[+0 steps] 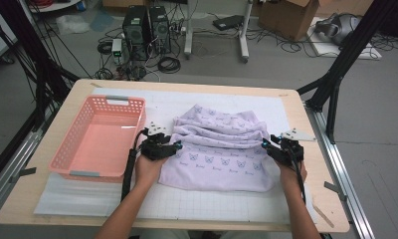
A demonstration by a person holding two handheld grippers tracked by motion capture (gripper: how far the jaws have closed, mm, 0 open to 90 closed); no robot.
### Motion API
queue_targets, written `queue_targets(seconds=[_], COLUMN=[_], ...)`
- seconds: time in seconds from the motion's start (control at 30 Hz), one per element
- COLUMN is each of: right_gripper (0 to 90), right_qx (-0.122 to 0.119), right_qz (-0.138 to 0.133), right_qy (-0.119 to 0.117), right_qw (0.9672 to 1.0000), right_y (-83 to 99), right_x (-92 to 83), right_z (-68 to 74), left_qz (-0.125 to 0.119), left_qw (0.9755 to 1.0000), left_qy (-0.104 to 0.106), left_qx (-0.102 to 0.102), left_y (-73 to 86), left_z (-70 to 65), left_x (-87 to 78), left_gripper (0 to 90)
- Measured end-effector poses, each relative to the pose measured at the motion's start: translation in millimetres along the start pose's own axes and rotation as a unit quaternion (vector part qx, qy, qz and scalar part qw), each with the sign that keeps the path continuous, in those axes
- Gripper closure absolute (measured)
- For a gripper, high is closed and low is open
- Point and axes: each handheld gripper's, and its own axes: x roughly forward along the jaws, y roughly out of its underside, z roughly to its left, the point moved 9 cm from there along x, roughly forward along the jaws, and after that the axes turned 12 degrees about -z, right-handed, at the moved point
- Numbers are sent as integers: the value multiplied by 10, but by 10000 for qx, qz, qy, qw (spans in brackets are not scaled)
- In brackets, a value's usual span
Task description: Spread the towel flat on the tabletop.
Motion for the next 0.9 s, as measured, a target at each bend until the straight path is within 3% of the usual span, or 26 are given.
queue_targets(seconds=[0.13, 0.2, 0.27, 0.3, 0.33, 0.4, 0.47, 0.5, 0.53, 0.67, 0.77, 0.8, 0.9], right_gripper=[541, 526, 517, 512, 514, 592, 771, 846, 866, 870, 867, 849, 661], right_qx=[-43, -165, -281, -315, -348, -400, -486, -465, -450, -406, -350, -260, -50], right_qz=[34, 229, 449, 569, 678, 977, 1061, 1087, 1059, 825, 712, 704, 620], right_qy=[-511, -828, -1052, -1074, -1136, -1201, -1123, -1031, -978, -335, 66, 87, 133], right_qw=[9987, 9962, 9930, 9921, 9906, 9871, 9868, 9876, 9885, 9952, 9968, 9971, 9980], right_y=[22, 102, 206, 261, 317, 435, 484, 470, 451, 366, 358, 364, 347], right_x=[-202, -286, -330, -341, -338, -315, -273, -257, -239, -119, -72, -70, -113], right_z=[143, 261, 358, 391, 419, 451, 431, 396, 371, 159, 27, 12, -22], left_qz=[276, 533, 407, 422, 449, 446, 381, 351, 279, 79, 17, 16, 62], left_qw=[9992, 9979, 9987, 9985, 9980, 9978, 9980, 9980, 9984, 9991, 9989, 9990, 9995], left_qy=[144, 183, 162, 162, 100, 155, 92, 42, -82, -364, -441, -428, -319], left_qx=[260, 310, 270, 293, 441, 456, 504, 533, 480, 215, 177, 134, -35], left_y=[122, 198, 196, 203, 206, 205, 189, 181, 167, 122, 107, 106, 124], left_z=[-68, -66, -72, -77, -71, -73, -68, -57, -24, 71, 91, 91, 94], left_x=[-65, -68, -70, -70, -75, -77, -65, -57, -42, 8, 3, -3, -45], left_gripper=[437, 423, 436, 490, 521, 718, 866, 870, 872, 874, 870, 851, 604])
